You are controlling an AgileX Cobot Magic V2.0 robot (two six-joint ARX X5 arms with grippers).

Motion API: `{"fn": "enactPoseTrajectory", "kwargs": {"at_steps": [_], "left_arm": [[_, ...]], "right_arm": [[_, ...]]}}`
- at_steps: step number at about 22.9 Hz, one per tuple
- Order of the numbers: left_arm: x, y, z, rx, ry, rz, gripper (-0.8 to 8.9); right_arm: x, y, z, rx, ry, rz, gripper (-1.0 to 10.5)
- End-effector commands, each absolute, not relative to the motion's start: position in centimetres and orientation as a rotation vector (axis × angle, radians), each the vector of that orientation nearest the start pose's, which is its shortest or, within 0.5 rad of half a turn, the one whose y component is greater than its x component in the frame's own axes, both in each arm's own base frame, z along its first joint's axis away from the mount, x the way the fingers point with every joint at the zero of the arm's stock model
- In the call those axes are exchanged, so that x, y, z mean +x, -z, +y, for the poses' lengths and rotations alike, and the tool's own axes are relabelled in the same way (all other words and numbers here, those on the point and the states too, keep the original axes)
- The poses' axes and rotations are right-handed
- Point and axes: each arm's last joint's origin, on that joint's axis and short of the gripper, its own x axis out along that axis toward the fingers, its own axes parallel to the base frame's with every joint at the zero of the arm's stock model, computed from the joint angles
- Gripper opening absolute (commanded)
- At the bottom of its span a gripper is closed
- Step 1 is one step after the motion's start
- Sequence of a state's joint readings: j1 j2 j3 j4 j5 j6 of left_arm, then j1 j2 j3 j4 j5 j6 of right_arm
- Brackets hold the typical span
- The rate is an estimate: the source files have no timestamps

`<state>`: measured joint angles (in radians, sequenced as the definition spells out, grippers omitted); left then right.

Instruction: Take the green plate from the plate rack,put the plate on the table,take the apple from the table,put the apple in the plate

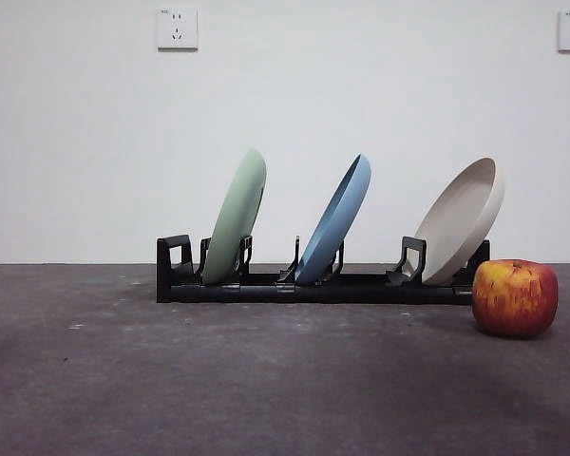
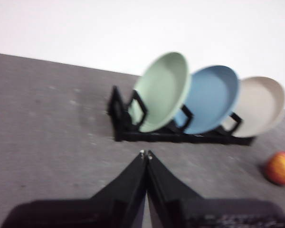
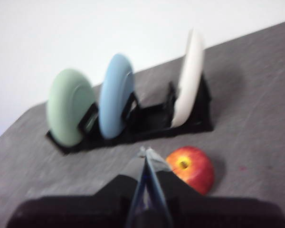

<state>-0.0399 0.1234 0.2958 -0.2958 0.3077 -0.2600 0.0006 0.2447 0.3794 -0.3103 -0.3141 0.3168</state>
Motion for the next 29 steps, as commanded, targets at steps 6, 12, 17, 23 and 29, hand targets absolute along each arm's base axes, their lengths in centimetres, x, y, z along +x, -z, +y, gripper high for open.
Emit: {"fn": "enactPoseTrajectory", "kwargs": {"at_steps": [6, 12, 17, 23, 29], "left_arm": [[8.6, -26.2, -1.7, -0.229, 0.507, 0.279, -0.07], [8.7, -28.3, -2.1, -0.162, 0.696, 0.371, -0.07], [8.5, -29.4, -2.3, -0.142, 0.798, 0.429, -0.07], [8.4, -29.6, -2.3, -0.136, 0.795, 0.435, 0.6], [8.4, -29.6, -2.3, -0.146, 0.791, 0.439, 6.17]], "right_arm": [[9.3, -28.4, 1.4, 0.201, -0.469, 0.473, -0.1], [9.1, -30.4, 1.7, 0.139, -0.575, 0.661, -0.1], [8.4, -31.4, 2.1, 0.111, -0.645, 0.731, -0.1], [8.4, -31.3, 2.2, 0.113, -0.651, 0.739, 1.2], [8.4, -31.3, 2.2, 0.146, -0.63, 0.752, 6.9]]}}
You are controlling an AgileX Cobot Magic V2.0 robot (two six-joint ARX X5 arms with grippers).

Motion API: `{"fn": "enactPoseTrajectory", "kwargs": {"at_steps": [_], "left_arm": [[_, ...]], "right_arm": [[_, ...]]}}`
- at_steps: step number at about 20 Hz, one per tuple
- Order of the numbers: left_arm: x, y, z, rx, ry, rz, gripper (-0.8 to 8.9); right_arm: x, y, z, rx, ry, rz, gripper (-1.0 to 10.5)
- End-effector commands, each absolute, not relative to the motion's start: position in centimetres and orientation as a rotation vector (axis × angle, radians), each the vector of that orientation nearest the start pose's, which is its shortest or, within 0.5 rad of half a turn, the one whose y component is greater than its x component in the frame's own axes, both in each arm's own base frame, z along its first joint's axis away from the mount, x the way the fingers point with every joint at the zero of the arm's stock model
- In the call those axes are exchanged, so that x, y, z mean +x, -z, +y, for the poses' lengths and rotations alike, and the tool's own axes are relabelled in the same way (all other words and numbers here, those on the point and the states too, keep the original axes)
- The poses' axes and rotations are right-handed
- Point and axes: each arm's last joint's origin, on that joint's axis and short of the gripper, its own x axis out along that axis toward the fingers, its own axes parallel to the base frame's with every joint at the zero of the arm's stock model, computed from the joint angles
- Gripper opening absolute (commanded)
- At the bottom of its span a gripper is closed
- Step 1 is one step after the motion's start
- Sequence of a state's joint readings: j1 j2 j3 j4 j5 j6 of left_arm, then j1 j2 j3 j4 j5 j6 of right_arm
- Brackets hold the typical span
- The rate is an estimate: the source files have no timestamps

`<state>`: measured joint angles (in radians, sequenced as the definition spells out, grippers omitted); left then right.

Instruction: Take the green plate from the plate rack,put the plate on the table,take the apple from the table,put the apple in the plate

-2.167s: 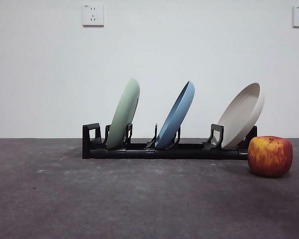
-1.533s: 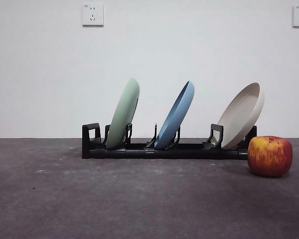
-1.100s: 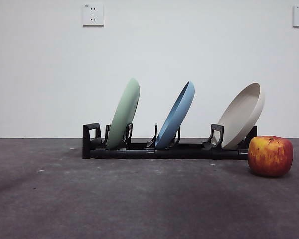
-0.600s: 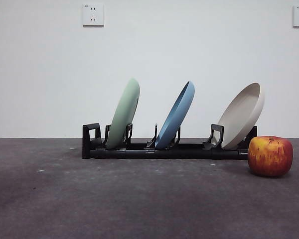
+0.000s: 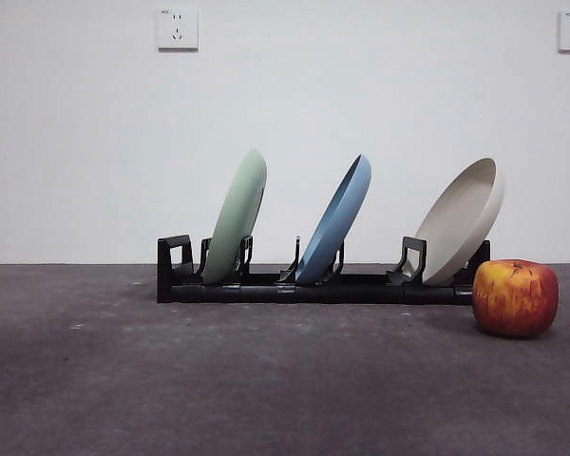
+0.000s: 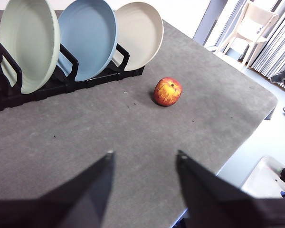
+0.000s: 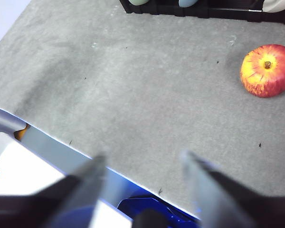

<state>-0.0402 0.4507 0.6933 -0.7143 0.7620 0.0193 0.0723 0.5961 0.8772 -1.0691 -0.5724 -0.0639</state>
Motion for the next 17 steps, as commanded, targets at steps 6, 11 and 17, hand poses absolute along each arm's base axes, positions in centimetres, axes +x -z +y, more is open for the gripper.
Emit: {"fn": "enactPoseTrajectory", "kwargs": {"at_steps": [6, 11, 17], "left_arm": [[8.4, -29.6, -2.3, -0.144, 0.791, 0.435, 6.16], [9.9, -30.0, -2.4, -0.158, 0.788, 0.408, 6.16], [14.7, -32.0, -3.6, -0.163, 0.798, 0.388, 6.16]], "right_arm": [[8.4, -31.3, 2.2, 0.146, -0.63, 0.752, 6.9], [8.4, -31.3, 2.2, 0.149, -0.629, 0.753, 6.9], [8.4, -31.3, 2.2, 0.149, -0.629, 0.753, 6.9]]}}
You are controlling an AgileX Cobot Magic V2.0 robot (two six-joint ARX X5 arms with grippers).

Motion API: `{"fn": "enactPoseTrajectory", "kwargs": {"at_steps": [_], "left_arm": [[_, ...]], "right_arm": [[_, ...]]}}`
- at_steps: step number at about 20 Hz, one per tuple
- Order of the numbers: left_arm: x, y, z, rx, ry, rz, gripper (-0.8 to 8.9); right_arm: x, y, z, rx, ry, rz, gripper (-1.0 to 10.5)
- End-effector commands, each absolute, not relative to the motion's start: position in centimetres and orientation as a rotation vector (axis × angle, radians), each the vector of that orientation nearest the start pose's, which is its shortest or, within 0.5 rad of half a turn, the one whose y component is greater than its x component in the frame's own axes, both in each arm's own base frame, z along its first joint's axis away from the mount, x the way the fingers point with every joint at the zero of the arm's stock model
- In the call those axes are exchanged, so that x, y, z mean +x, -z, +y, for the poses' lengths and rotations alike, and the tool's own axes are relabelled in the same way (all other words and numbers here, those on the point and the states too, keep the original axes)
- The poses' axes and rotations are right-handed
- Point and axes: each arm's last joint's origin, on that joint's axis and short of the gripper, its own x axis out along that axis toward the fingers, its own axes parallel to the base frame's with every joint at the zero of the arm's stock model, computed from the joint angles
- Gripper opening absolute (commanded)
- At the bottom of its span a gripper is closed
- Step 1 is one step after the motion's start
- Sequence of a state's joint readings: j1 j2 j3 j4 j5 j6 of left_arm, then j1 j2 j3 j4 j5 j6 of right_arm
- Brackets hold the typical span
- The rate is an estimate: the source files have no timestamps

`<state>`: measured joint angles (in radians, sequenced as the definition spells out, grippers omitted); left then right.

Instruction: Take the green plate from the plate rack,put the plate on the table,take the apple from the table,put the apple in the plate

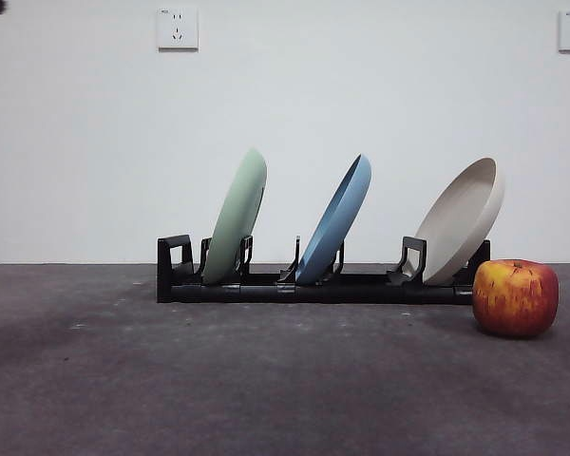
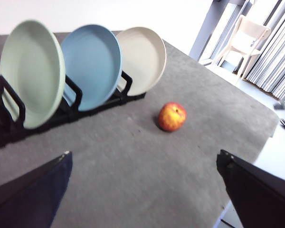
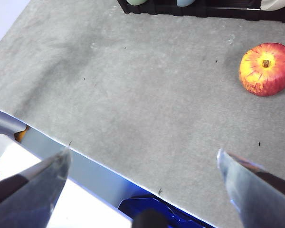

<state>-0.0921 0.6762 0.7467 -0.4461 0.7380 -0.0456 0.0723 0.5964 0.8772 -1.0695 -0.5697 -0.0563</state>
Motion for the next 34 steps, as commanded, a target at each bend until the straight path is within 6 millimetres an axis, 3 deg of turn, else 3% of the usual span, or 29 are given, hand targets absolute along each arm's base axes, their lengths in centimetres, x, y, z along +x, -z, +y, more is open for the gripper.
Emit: {"fn": "enactPoseTrajectory", "kwargs": {"at_steps": [1, 5, 9, 14, 17, 22, 29, 30, 34], "left_arm": [[15.7, -32.5, -4.1, -0.154, 0.786, 0.4, 6.16], [21.0, -34.0, -6.5, -0.117, 0.782, 0.42, 6.16], [27.0, -34.3, -9.5, -0.085, 0.747, 0.43, 6.16], [33.6, -32.1, -12.4, -0.063, 0.693, 0.485, 6.15], [36.2, -30.2, -13.8, -0.051, 0.669, 0.509, 6.15], [38.5, -27.2, -15.1, -0.028, 0.609, 0.488, 6.15], [39.5, -24.2, -16.2, -0.012, 0.584, 0.544, 6.15], [39.5, -24.1, -16.2, -0.011, 0.583, 0.55, 5.81], [39.4, -24.1, -16.6, -0.009, 0.597, 0.548, 2.61]], "right_arm": [[8.4, -31.3, 2.2, 0.149, -0.629, 0.753, 6.9], [8.4, -31.3, 2.2, 0.149, -0.629, 0.753, 6.9], [8.4, -31.3, 2.2, 0.149, -0.629, 0.754, 6.9], [8.4, -31.3, 2.2, 0.149, -0.629, 0.755, 6.9], [8.4, -31.3, 2.2, 0.151, -0.628, 0.759, 6.9], [8.3, -31.2, 2.2, 0.154, -0.627, 0.771, 6.9], [8.5, -31.1, 2.2, 0.156, -0.626, 0.779, 6.9], [8.5, -31.1, 2.2, 0.156, -0.626, 0.78, 6.9], [8.5, -31.1, 2.2, 0.156, -0.626, 0.78, 6.9]]}}
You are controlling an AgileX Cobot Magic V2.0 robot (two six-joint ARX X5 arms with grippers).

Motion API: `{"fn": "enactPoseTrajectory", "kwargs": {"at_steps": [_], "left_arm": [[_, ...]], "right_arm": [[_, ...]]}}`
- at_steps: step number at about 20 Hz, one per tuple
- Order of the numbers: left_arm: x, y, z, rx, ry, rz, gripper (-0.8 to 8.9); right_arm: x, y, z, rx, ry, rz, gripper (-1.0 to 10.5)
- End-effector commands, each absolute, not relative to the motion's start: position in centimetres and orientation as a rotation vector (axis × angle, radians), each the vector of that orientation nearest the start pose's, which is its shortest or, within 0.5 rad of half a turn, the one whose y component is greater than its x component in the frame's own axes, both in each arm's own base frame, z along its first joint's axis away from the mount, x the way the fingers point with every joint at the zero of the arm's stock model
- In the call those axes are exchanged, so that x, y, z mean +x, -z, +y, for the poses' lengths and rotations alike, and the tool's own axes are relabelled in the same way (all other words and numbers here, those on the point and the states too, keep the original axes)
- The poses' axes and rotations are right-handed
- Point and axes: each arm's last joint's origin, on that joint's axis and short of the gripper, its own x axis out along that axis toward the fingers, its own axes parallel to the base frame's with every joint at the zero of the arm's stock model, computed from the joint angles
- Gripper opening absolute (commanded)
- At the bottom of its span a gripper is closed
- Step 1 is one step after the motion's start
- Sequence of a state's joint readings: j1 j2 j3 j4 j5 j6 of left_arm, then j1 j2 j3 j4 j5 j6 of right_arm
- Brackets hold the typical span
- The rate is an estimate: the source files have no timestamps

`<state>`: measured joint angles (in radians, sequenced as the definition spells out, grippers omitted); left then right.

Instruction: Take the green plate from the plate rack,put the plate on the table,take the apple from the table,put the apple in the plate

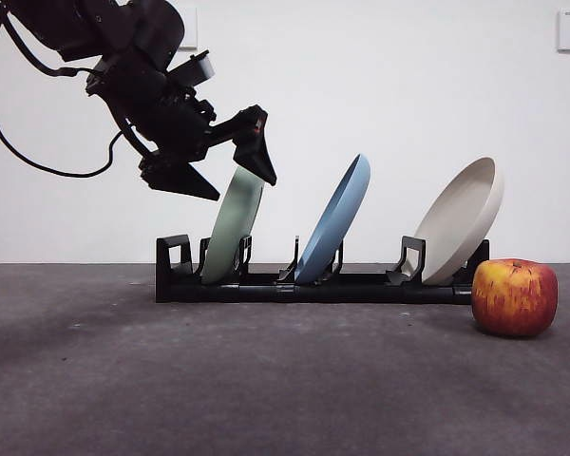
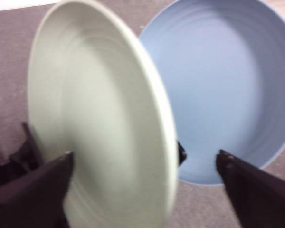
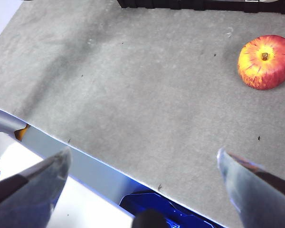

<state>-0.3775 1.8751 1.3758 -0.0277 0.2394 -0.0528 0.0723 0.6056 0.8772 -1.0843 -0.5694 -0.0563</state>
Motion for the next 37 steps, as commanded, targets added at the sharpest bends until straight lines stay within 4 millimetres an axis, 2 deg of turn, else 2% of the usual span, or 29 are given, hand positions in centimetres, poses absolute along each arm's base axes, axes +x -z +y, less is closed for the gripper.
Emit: {"fn": "enactPoseTrajectory", "kwargs": {"at_steps": [1, 4, 12, 13, 14, 20, 23, 28, 32, 35, 37], "left_arm": [[39.4, -24.1, -16.6, -0.009, 0.597, 0.551, 2.01], [39.3, -24.0, -16.7, -0.014, 0.606, 0.556, 0.85], [39.1, -24.6, -16.5, -0.066, 0.661, 0.562, 0.84], [39.1, -24.7, -16.5, -0.066, 0.661, 0.561, 0.62], [39.0, -24.8, -16.5, -0.066, 0.661, 0.562, 0.01], [38.6, -25.5, -16.3, -0.067, 0.662, 0.563, -0.09], [38.1, -27.1, -16.0, -0.067, 0.661, 0.522, -0.09], [36.7, -31.4, -15.0, -0.069, 0.657, 0.42, -0.09], [33.9, -35.4, -14.4, -0.037, 0.685, 0.361, -0.09], [29.9, -37.7, -14.7, 0.082, 0.744, 0.382, -0.08], [26.8, -38.4, -15.2, 0.215, 0.752, 0.431, -0.08]], "right_arm": [[8.5, -31.1, 2.2, 0.156, -0.626, 0.78, 6.9], [8.5, -31.1, 2.2, 0.156, -0.626, 0.78, 6.9], [8.5, -31.1, 2.2, 0.156, -0.627, 0.779, 6.9], [8.5, -31.1, 2.2, 0.156, -0.627, 0.779, 6.9], [8.5, -31.1, 2.2, 0.156, -0.627, 0.78, 6.9], [8.5, -31.1, 2.2, 0.155, -0.627, 0.779, 6.9], [8.5, -31.1, 2.2, 0.155, -0.627, 0.779, 6.9], [8.5, -31.1, 2.2, 0.155, -0.628, 0.779, 6.9], [8.5, -31.1, 2.2, 0.155, -0.628, 0.779, 6.9], [8.5, -31.1, 2.2, 0.155, -0.628, 0.779, 6.9], [8.5, -31.1, 2.2, 0.155, -0.628, 0.779, 6.9]]}}
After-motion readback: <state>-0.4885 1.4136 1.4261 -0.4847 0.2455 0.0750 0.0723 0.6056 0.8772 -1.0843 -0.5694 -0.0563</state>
